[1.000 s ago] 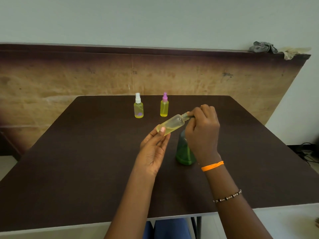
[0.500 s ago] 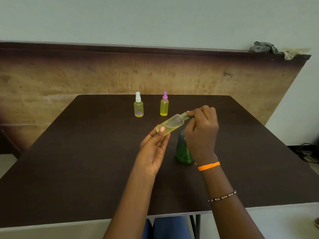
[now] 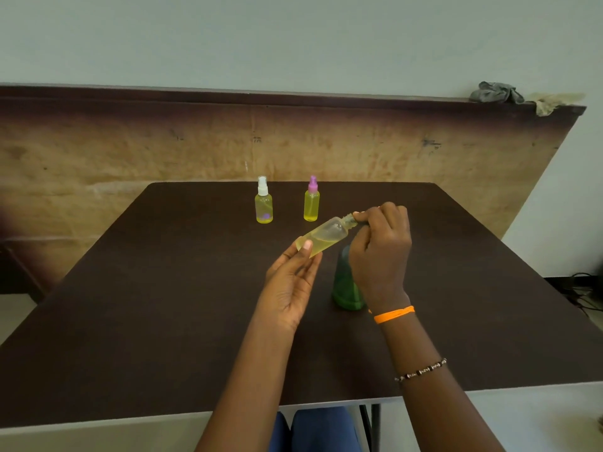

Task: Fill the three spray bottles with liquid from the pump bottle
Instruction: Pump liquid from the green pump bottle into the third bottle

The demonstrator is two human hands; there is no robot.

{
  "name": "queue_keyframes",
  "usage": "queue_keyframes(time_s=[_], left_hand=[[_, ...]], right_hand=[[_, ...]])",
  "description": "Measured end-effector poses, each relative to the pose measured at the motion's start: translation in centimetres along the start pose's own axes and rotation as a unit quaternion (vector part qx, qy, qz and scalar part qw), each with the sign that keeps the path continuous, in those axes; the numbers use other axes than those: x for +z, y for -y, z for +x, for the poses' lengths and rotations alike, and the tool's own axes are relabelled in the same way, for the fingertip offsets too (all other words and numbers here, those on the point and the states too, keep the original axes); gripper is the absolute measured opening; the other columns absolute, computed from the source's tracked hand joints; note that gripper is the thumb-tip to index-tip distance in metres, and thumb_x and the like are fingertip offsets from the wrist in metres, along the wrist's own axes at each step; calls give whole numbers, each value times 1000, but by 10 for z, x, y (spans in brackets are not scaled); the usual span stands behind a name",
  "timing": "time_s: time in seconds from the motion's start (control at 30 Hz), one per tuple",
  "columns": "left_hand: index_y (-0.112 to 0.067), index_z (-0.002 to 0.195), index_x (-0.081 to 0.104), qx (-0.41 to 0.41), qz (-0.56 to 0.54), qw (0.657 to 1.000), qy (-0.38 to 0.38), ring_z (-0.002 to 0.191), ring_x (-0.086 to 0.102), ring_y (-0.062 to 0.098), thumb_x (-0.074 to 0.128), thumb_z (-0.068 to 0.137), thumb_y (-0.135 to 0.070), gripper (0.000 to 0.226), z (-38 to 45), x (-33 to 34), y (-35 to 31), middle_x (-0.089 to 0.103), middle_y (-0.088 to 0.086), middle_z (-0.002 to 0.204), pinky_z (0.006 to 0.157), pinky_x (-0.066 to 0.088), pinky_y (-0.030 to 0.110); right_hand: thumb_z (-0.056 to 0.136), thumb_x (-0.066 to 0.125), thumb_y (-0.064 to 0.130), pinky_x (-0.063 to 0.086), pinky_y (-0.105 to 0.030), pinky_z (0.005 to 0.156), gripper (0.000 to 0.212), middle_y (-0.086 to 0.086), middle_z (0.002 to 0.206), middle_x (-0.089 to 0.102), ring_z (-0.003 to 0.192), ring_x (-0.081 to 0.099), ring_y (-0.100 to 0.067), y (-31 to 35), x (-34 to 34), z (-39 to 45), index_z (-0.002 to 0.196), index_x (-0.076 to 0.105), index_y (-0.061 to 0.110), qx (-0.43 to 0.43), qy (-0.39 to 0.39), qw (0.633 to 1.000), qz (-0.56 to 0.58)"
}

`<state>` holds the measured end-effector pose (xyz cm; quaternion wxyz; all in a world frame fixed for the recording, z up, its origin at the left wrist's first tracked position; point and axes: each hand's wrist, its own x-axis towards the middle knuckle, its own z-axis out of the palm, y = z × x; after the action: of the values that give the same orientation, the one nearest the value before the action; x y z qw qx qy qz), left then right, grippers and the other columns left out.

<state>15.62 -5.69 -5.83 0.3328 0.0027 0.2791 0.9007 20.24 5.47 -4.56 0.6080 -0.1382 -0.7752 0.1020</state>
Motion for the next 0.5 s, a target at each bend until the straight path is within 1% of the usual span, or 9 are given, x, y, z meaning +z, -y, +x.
queue_keyframes(time_s=[0.07,0.13,0.27,0.37,0.5], left_hand=[[-2,101,60,-1,-2,1000,0,80,71,12,57,86,1,15,0,0,1,74,4,80,81,54,24],[-1,102,60,-3,-1,1000,-3,81,71,12,57,85,0,18,1,-2,2,74,5,81,81,54,24],[-1,105,59,-2,0,1000,-9,82,70,13,58,84,0,20,2,-5,4,74,6,82,79,55,23],[-1,103,60,-2,0,1000,-8,88,68,14,58,84,-1,19,2,-4,4,73,6,84,81,55,24],[-3,101,60,0,5,1000,3,84,70,12,57,85,-1,16,2,-2,2,74,4,82,80,55,22]], right_hand=[[78,37,-4,36,-28,61,26,-15,72,53,70,44,-25,1,2,-1,74,62,-3,12,-2,1000,7],[79,39,-9,37,-29,60,24,-15,73,52,71,41,-22,-2,8,-9,76,63,-4,15,-21,1000,-1],[77,41,-14,38,-31,58,23,-16,72,52,71,39,-21,-6,17,-14,74,61,-4,30,-44,999,6],[77,40,-12,37,-28,59,24,-16,73,52,71,40,-20,-2,12,-12,76,62,-3,31,-32,999,2],[76,36,-5,36,-29,60,26,-15,72,52,70,45,-26,3,3,-2,74,62,-2,23,-11,1000,4]])
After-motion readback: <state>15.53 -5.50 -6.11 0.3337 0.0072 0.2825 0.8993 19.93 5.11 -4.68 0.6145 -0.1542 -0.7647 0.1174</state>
